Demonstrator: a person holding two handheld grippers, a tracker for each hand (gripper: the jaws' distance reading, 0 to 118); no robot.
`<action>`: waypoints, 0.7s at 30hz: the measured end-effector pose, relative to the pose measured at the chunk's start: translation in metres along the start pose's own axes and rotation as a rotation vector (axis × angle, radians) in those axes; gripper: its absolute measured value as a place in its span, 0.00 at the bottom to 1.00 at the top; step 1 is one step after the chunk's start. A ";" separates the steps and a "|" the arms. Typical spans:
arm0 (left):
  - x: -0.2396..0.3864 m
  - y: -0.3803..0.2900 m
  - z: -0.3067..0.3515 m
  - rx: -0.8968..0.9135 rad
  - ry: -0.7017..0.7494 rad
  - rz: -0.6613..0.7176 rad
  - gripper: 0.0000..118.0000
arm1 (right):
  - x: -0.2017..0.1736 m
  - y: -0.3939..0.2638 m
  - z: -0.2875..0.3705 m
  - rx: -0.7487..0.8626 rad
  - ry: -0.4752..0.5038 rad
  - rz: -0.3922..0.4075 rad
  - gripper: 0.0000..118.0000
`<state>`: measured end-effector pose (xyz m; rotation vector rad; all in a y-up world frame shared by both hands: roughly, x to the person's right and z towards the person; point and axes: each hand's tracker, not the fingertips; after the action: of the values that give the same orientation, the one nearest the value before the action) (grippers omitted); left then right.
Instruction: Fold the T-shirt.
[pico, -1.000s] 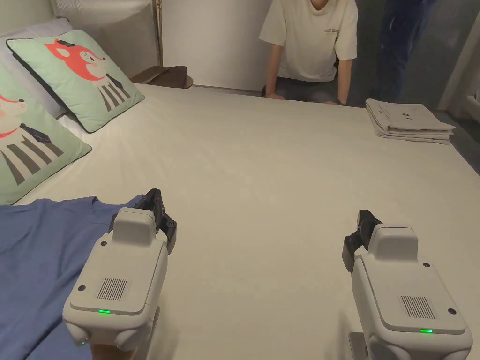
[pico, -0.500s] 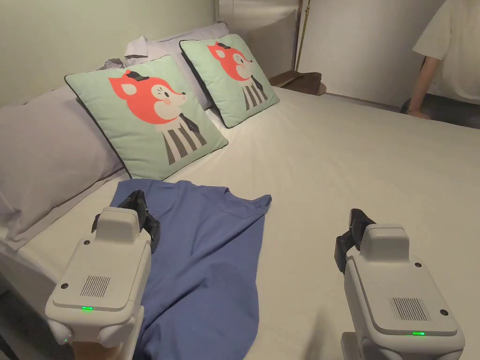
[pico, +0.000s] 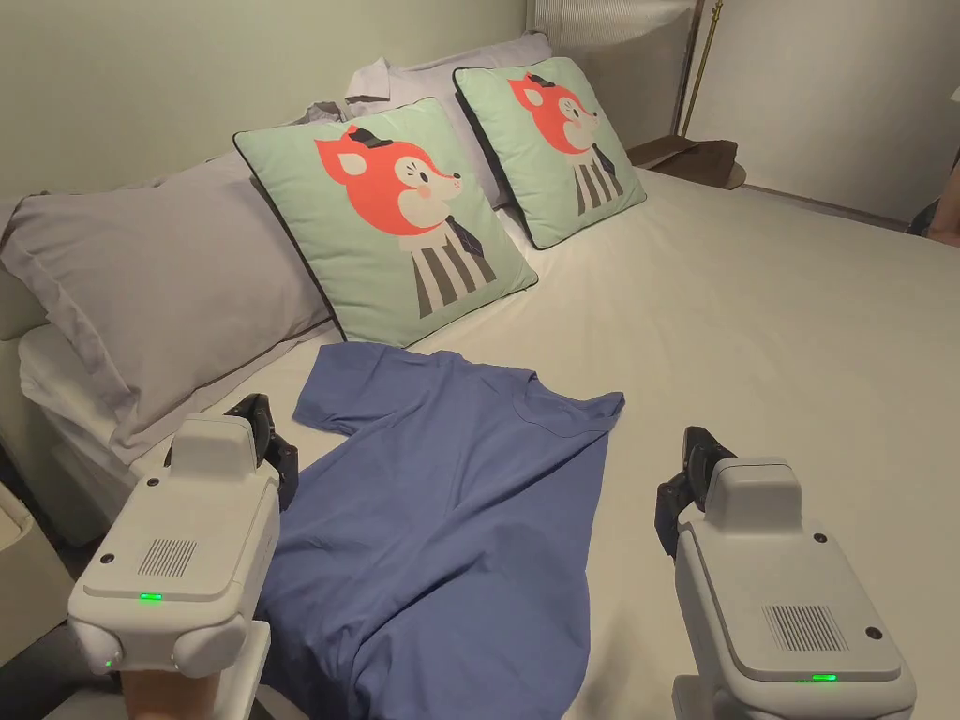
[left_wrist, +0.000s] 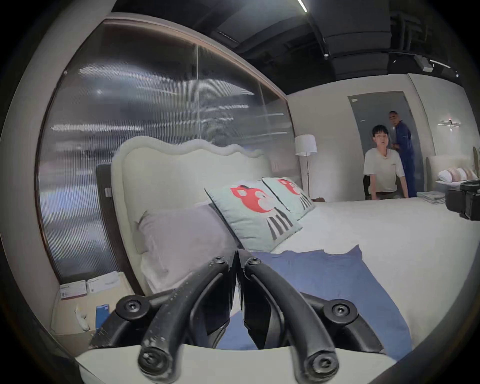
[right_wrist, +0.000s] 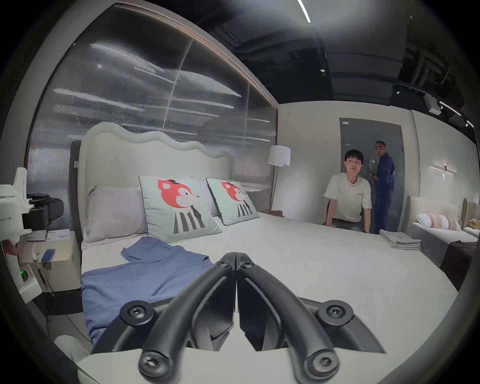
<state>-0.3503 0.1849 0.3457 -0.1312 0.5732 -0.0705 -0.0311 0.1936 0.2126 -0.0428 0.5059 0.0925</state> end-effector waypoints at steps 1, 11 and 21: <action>0.007 0.005 -0.002 -0.034 -0.030 0.013 0.01 | 0.003 0.000 0.000 -0.001 -0.005 0.001 0.00; 0.073 -0.007 -0.112 -0.450 -0.253 0.063 0.93 | 0.048 0.000 0.005 -0.013 -0.100 0.017 0.00; 0.152 -0.050 -0.129 -0.692 -0.337 -0.022 0.91 | 0.093 -0.008 0.022 -0.046 -0.199 0.036 0.00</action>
<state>-0.2953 0.1064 0.1640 -0.8072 0.2383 0.1311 0.0613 0.1942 0.1867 -0.0687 0.3062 0.1425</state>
